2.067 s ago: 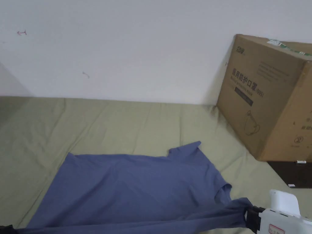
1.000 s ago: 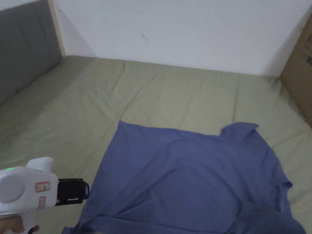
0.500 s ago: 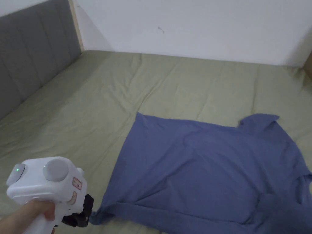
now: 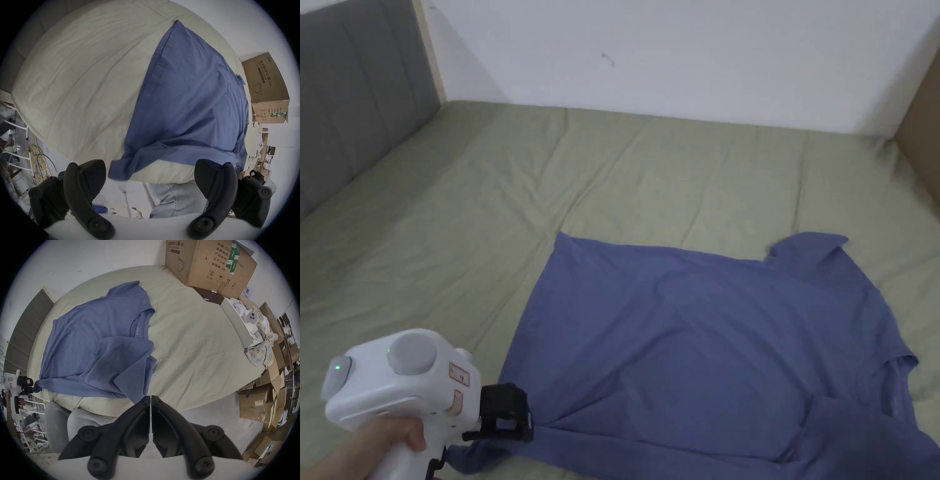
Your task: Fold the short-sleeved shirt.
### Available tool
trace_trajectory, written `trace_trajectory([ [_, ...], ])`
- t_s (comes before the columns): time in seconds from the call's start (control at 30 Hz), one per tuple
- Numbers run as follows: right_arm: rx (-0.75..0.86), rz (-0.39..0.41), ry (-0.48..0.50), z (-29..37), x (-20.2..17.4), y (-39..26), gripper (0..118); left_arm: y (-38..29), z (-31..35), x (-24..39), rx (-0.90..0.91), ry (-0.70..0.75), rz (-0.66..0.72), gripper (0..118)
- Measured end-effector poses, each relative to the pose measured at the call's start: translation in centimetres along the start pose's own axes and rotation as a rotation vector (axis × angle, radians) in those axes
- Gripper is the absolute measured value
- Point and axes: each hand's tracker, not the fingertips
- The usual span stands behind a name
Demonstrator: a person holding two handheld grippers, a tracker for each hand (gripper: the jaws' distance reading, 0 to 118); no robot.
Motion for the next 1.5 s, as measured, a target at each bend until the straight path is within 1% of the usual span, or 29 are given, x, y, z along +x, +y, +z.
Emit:
trace_trajectory([
  [0.03,0.001,-0.005,0.004,-0.1,0.2,0.0,1,0.0,-0.6,0.0,-0.011,0.024,-0.001,112],
  [0.07,0.004,-0.007,0.005,0.0,0.3,0.0,1,0.1,-1.0,0.0,-0.024,0.035,0.008,106],
  [0.1,0.006,-0.008,0.004,0.0,0.3,0.0,1,0.1,-0.8,-0.1,-0.027,0.037,0.015,82],
  [0.13,0.007,-0.007,0.002,0.0,0.3,0.0,1,0.1,-0.9,-0.2,-0.007,0.026,0.042,9],
  [0.17,0.006,-0.006,0.0,-0.1,0.3,0.0,1,0.1,-0.8,-0.4,-0.009,0.01,0.057,2],
  [0.2,0.005,-0.007,-0.001,-0.1,0.4,0.0,1,-0.1,-0.7,-0.6,0.007,-0.014,0.063,2],
  [0.23,0.003,-0.008,-0.002,-0.1,0.5,0.0,1,0.0,-0.7,-0.5,0.003,-0.022,-0.005,2],
  [0.27,0.001,-0.008,-0.002,-0.3,0.6,0.0,1,-0.9,0.1,0.5,0.021,0.011,-0.015,2],
  [0.3,-0.001,-0.008,-0.002,-0.6,0.6,0.1,1,-1.0,0.3,0.8,0.022,0.052,-0.019,2],
  [0.4,-0.002,-0.006,-0.003,-1.2,0.7,0.0,1,-0.8,0.5,1.0,0.013,0.037,0.003,2],
  [0.43,-0.005,-0.007,0.007,-1.9,1.2,0.0,12,-0.8,0.7,1.1,0.015,0.034,0.007,2],
  [0.47,-0.007,-0.011,0.016,-2.1,1.4,0.0,37,-0.9,0.8,1.1,0.02,0.032,0.009,2],
  [0.5,-0.018,-0.013,0.045,-2.4,1.5,0.0,75,-0.9,1.0,1.1,0.033,0.043,0.003,2],
  [0.53,-0.056,-0.016,0.061,-2.9,1.5,0.0,116,-0.6,0.8,1.4,0.033,0.045,-0.004,2],
  [0.57,-0.105,-0.013,0.069,-3.4,1.4,-0.2,117,-0.7,0.8,1.4,0.03,0.05,-0.012,2],
  [0.63,-0.124,0.002,0.105,-3.8,1.2,-0.7,117,-0.8,0.8,1.4,0.022,0.056,-0.022,2],
  [0.7,-0.115,0.014,0.093,-5.1,0.4,-0.8,117,-0.6,0.6,1.7,0.021,0.059,-0.02,2],
  [0.77,-0.115,0.052,0.083,-6.5,-0.2,-0.7,117,-0.7,0.5,1.7,0.005,0.042,-0.005,2],
  [0.9,-0.155,0.066,0.083,-9.2,-0.7,0.5,117,-0.8,0.7,1.9,0.015,0.055,-0.013,2],
  [0.97,-0.154,0.076,0.068,-9.8,-1.0,0.7,116,-0.6,0.6,1.7,0.016,0.057,-0.019,2],
  [1.0,-0.161,0.091,0.041,-10.0,-1.2,0.7,114,-0.6,0.7,1.7,0.017,0.057,-0.018,2],
  [1.03,-0.17,0.101,0.035,-10.0,-1.3,0.7,100,-0.5,0.7,1.6,0.019,0.056,-0.016,2],
  [1.07,-0.164,0.094,0.042,-9.9,-1.2,0.7,68,-0.7,0.6,1.8,0.018,0.055,-0.013,2],
  [1.1,-0.133,0.058,0.042,-10.0,-0.9,0.2,17,-0.7,0.6,1.8,0.019,0.054,-0.011,2],
  [1.13,-0.112,0.029,0.056,-9.8,-0.6,0.0,1,-0.8,0.7,1.8,0.019,0.053,-0.01,2],
  [1.2,-0.134,0.032,0.086,-9.4,-0.4,0.2,1,-0.8,0.7,1.7,0.023,0.054,-0.02,2],
  [1.27,-0.12,0.031,0.079,-8.9,-0.3,-0.2,1,-0.9,0.8,1.8,0.025,0.059,-0.031,2],
  [1.4,-0.024,0.007,0.101,-6.1,-0.2,0.4,1,-0.7,2.7,2.2,0.067,0.022,-0.026,2],
  [1.5,0.052,0.038,0.118,-3.4,-0.6,2.5,1,0.5,5.1,3.3,0.106,0.002,-0.062,2],
])
